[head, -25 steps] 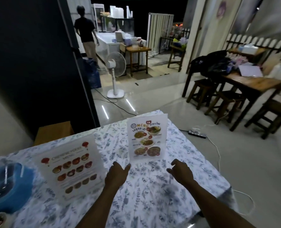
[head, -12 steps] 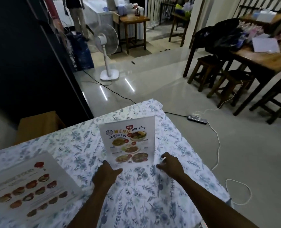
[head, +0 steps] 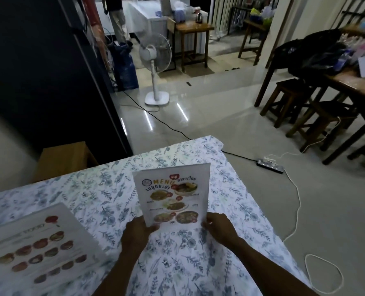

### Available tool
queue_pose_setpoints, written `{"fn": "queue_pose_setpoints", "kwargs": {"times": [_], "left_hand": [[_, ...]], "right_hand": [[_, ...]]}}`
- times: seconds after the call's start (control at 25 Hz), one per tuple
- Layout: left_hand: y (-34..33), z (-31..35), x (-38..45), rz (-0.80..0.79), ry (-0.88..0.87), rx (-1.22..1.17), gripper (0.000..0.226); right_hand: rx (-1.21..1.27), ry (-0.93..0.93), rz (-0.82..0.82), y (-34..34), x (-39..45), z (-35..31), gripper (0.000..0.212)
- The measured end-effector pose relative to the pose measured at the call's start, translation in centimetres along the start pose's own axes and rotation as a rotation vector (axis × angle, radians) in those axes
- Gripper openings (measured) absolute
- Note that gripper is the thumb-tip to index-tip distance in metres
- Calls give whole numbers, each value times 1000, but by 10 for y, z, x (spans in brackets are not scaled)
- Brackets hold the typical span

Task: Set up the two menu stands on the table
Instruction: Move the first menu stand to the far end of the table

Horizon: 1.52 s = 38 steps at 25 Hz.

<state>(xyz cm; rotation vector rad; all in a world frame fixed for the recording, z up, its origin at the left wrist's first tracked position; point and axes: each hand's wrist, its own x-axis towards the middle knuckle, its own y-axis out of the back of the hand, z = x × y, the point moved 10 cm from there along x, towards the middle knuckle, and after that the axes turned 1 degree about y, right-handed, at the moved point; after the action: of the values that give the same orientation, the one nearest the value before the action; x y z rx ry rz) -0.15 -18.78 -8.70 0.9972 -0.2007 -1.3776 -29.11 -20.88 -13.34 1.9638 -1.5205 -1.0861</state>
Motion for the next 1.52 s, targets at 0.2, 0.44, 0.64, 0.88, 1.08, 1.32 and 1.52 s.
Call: {"fn": "queue_pose_setpoints", "kwargs": {"times": [0.2,0.44,0.64,0.88,1.08,1.32,1.52], "left_hand": [[9,21,3,-24,-69,4,53],[30,107,37,29,-202,-66,45],[30,176,108,72,-224,-120,50],[-4,224,213,143,-142,-25,52],[-33,229,271,183,-81,-26,51],[-44,223,309,185,-50,-18,51],[-44,224,320,204,-82,-10,50]], "right_hand": [[-66,-7,61,29,-7,-10,24],[-233,36,223,116,48,-32,16],[-309,51,249,187,140,-31,21],[-302,108,192,219,264,-5,19],[-286,126,139,212,334,18,19],[-282,159,154,194,368,28,18],[-218,138,193,192,380,36,20]]}}
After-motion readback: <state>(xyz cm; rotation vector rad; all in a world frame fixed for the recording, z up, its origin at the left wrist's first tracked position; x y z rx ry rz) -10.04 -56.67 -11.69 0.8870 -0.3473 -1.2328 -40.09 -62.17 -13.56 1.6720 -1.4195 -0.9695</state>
